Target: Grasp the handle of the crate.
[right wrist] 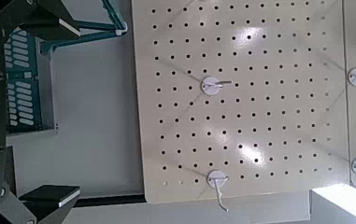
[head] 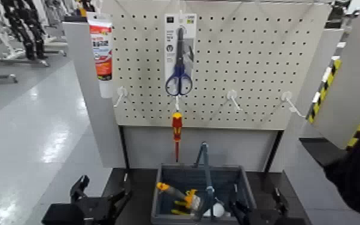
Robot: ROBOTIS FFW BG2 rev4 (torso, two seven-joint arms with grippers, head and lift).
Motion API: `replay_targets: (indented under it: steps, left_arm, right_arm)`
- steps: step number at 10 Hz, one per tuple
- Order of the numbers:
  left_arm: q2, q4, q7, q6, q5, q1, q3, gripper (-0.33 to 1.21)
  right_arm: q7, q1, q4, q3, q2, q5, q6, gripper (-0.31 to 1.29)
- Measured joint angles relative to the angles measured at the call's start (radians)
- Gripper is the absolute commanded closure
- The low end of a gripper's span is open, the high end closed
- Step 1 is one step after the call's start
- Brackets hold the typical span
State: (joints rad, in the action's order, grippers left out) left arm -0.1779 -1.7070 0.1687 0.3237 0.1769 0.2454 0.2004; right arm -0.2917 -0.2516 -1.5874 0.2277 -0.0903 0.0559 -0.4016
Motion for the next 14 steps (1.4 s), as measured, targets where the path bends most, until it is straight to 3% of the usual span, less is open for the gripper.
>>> replay_targets:
  steps: [5, 9, 14]
  left_arm:
    - [0.003, -0.002, -0.033, -0.050, 0.055, -0.016, 0.005, 0.12]
    - [0.003, 0.020, -0.164, -0.220, 0.328, -0.100, 0.018, 0.12]
    - [-0.004, 0.068, -0.297, -0.483, 0.652, -0.265, 0.081, 0.12]
  right_arm:
    - [0.000, 0.000, 0.000, 0.001, 0.000, 0.001, 0.006, 0.13]
    - [0.002, 0.002, 0.001, 0.007, 0.000, 0.004, 0.008, 0.13]
    - [0.002, 0.004, 0.004, 0.008, 0.000, 0.013, 0.006, 0.13]
